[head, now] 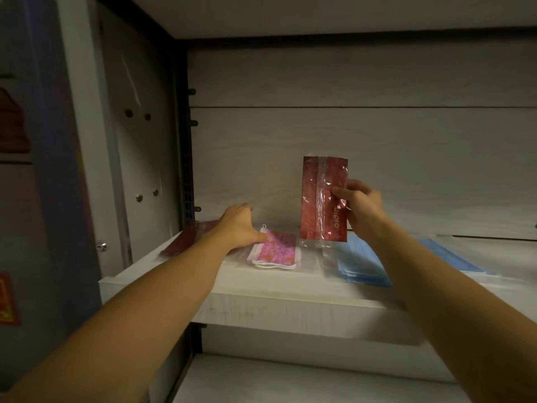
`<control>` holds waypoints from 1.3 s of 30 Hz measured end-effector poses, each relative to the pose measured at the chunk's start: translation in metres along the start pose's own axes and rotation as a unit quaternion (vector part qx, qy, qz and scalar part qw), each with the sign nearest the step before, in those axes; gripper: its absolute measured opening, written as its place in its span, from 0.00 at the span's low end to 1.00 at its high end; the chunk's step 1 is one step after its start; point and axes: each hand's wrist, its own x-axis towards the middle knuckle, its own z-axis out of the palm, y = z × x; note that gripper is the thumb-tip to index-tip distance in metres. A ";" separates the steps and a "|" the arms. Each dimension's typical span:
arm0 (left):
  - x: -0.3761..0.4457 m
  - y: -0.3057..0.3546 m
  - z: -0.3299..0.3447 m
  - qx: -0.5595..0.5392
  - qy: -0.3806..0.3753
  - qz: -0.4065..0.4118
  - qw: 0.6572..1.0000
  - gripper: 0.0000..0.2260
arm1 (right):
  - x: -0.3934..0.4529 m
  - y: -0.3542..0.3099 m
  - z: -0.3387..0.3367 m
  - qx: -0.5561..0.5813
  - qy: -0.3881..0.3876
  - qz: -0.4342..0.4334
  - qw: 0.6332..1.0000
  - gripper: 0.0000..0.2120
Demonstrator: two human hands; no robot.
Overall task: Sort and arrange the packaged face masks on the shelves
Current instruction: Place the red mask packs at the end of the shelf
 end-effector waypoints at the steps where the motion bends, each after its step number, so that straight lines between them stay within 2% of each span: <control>1: 0.000 -0.001 -0.003 0.003 0.007 0.006 1.000 0.41 | 0.000 -0.002 0.002 -0.003 -0.002 -0.002 1.000 0.07; 7: -0.007 -0.025 -0.038 0.065 0.046 -0.004 0.997 0.23 | -0.003 -0.015 0.025 0.006 -0.025 -0.007 1.000 0.07; 14: -0.031 -0.062 -0.093 0.195 0.030 -0.035 0.980 0.11 | -0.006 -0.005 0.078 0.002 -0.064 0.029 0.998 0.07; 19: -0.048 -0.076 -0.126 0.279 0.023 -0.064 0.958 0.11 | -0.006 0.007 0.127 -0.011 -0.089 0.060 0.994 0.11; 26: -0.059 -0.083 -0.147 0.241 0.027 -0.082 0.967 0.12 | -0.024 0.030 0.195 -0.051 -0.114 0.130 0.984 0.18; 31: -0.066 -0.085 -0.146 0.234 0.013 -0.071 0.970 0.15 | -0.039 0.050 0.214 -0.155 -0.125 0.106 0.974 0.12; 32: -0.067 -0.085 -0.145 0.235 0.011 -0.067 0.970 0.16 | -0.039 0.052 0.215 -0.191 -0.128 0.093 0.969 0.13; 39: -0.065 -0.089 -0.142 0.229 0.021 -0.045 0.972 0.16 | -0.039 0.064 0.218 -0.444 -0.128 0.023 0.887 0.15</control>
